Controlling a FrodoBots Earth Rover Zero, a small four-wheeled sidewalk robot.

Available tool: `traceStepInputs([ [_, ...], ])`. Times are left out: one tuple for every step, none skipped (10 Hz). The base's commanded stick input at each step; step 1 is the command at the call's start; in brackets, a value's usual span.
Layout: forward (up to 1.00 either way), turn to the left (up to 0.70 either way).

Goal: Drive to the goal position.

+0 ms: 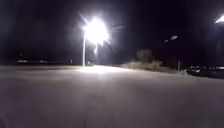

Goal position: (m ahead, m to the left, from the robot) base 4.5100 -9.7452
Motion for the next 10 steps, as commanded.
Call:
traceStepInputs([
  [0.70,0.00],
  [0.70,0.00],
  [0.70,0.00],
  [0.70,0.00],
  [0.70,0.00],
  [0.70,0.00],
  [0.70,0.00],
  [0.70,0.00],
  [0.70,-0.12],
  [0.70,-0.26],
])
